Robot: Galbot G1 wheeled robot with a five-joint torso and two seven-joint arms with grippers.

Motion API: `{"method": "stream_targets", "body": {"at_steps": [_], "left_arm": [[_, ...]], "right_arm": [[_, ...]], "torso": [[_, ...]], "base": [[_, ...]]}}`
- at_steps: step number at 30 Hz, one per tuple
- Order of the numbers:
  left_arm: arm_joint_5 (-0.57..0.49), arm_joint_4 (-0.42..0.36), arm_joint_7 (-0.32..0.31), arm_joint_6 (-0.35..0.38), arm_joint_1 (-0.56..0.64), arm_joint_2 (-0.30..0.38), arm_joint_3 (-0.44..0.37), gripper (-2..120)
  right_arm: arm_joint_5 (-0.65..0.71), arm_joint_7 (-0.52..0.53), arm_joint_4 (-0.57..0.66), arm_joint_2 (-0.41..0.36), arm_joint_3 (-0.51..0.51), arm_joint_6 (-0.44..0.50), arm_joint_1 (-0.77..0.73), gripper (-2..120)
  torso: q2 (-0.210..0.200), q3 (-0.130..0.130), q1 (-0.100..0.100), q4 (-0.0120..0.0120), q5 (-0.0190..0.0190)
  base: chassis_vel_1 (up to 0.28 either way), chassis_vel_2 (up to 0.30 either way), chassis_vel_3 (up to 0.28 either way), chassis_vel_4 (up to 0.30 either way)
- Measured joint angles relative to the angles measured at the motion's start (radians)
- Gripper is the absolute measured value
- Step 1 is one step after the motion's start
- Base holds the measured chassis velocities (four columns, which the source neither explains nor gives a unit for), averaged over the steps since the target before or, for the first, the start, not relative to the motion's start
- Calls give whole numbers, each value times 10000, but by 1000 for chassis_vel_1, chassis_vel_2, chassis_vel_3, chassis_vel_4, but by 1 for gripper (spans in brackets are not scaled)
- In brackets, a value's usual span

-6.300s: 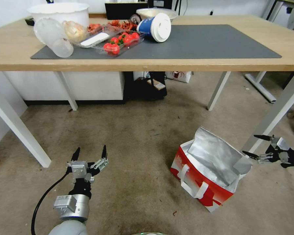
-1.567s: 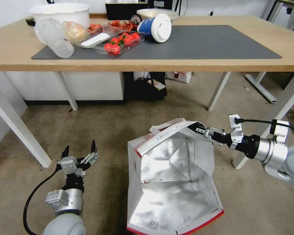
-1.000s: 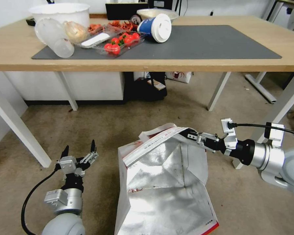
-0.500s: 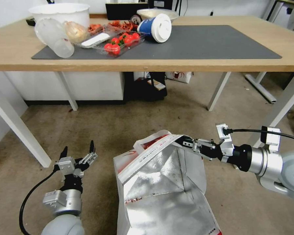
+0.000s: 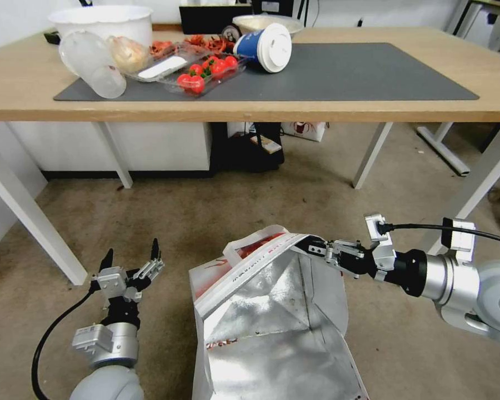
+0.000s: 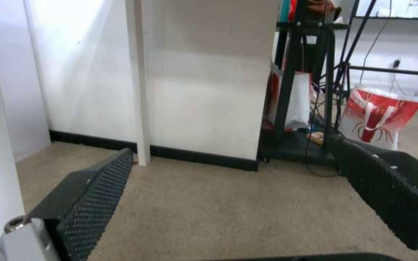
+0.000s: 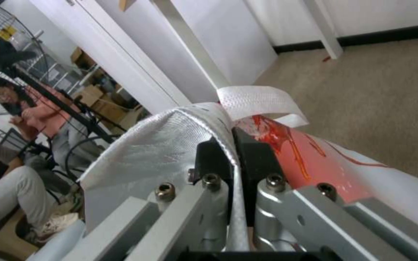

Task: Pick up the food delivery bag from the floor and place it on the table.

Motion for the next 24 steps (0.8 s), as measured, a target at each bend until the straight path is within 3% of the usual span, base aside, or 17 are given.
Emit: {"method": "stream_targets", "body": {"at_steps": [16,24], "left_arm": [[-99,-72,46,-328,57,-18,13,100],[-103,-23,77,-430,67,-2,14,100]], "right_arm": [[-587,-155,-137,359,-18,11,-249,0],[-816,-269,-33,529,-4,20,-425,0]], "torso": [[10,7,0,0,0],[292,280,2,-1,0]], "base": [[0,0,0,0],[0,0,0,0]]}}
